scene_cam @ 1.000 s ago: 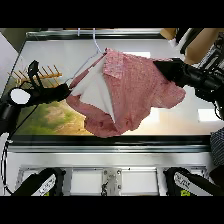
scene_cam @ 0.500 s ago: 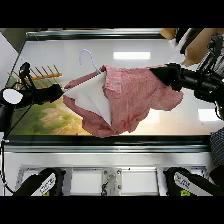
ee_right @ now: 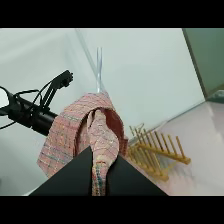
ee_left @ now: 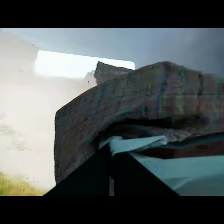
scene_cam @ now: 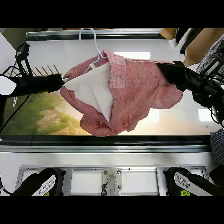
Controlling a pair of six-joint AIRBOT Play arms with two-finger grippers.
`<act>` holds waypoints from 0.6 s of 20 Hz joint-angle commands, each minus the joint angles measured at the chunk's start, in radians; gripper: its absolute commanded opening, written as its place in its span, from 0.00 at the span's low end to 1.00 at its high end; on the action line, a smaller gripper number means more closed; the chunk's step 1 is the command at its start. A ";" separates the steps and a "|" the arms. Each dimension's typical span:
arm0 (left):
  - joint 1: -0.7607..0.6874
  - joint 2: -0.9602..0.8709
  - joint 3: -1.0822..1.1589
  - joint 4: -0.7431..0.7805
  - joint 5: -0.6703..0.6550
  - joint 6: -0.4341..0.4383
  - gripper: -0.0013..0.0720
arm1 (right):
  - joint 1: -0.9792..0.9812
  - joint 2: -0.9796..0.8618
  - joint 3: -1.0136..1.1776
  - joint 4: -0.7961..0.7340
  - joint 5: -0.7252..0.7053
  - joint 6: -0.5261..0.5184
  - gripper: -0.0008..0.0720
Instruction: Fold the clothes and pants, and hang the long-sleeved shirts on hangers.
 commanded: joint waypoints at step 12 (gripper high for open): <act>-0.315 0.214 0.113 0.156 -0.027 -0.078 0.04 | 0.111 0.000 -0.154 0.210 0.008 -0.145 0.03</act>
